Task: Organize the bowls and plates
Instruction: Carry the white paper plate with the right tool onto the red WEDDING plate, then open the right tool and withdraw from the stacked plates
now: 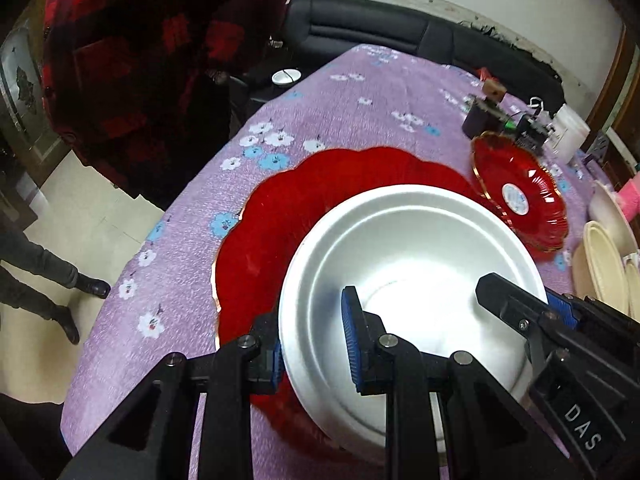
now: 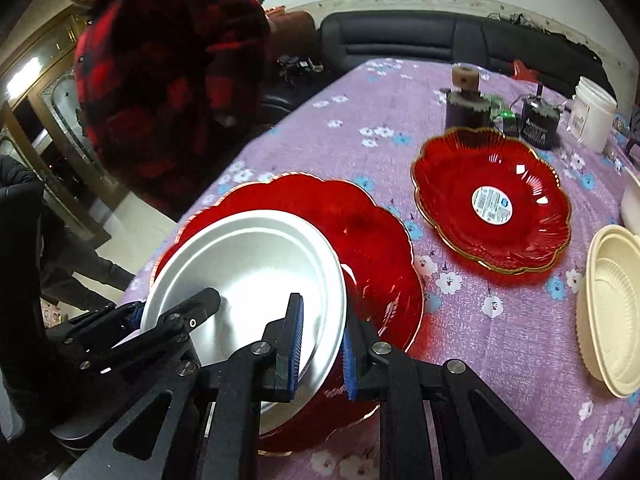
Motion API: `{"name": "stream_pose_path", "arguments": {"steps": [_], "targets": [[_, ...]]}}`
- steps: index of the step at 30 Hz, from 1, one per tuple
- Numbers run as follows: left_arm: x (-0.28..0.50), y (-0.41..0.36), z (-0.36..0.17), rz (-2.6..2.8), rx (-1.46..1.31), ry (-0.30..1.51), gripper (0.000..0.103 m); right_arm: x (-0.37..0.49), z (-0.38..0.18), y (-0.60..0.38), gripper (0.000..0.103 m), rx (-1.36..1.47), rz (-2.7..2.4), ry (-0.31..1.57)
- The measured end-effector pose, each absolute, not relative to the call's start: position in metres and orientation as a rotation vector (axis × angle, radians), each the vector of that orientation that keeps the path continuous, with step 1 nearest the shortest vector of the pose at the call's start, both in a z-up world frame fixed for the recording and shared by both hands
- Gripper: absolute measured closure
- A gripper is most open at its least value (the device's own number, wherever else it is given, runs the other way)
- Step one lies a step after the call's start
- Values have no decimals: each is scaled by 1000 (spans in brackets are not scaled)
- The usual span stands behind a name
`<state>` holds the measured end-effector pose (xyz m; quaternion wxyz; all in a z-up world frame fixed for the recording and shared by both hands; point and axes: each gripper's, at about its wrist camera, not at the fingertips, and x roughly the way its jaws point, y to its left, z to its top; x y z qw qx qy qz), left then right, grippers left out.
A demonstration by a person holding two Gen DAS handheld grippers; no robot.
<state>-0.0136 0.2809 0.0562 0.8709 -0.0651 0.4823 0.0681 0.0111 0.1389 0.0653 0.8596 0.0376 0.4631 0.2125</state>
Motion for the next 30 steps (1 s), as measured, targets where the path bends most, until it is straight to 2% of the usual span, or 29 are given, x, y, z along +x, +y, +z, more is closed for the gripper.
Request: {"name": "stream_pose_path", "arguments": {"steps": [6, 9, 12, 14, 17, 19, 20, 22, 25, 30], "targets": [[-3, 279, 47, 151, -133, 1030, 79, 22, 54, 140, 84, 72, 433, 989], [0, 280, 44, 157, -136, 1033, 73, 23, 51, 142, 84, 65, 431, 990], [0, 279, 45, 160, -126, 1018, 53, 23, 48, 143, 84, 73, 427, 980], [-2, 279, 48, 169, -110, 1006, 49, 24, 47, 143, 82, 89, 428, 981], [-5, 280, 52, 176, -109, 989, 45, 23, 47, 139, 75, 103, 419, 969], [-8, 282, 56, 174, -123, 979, 44, 23, 49, 136, 67, 114, 413, 960], [-10, 281, 59, 189, -117, 970, 37, 23, 51, 135, 65, 121, 410, 956], [-15, 280, 67, 219, -90, 944, 33, 22, 54, 131, 64, 135, 410, 947], [-25, 275, 80, 268, -41, 897, 20, 17, 62, 124, 62, 143, 402, 927], [-52, 264, 102, 273, -17, 816, 18, 3, 71, 110, 53, 181, 411, 907]]}}
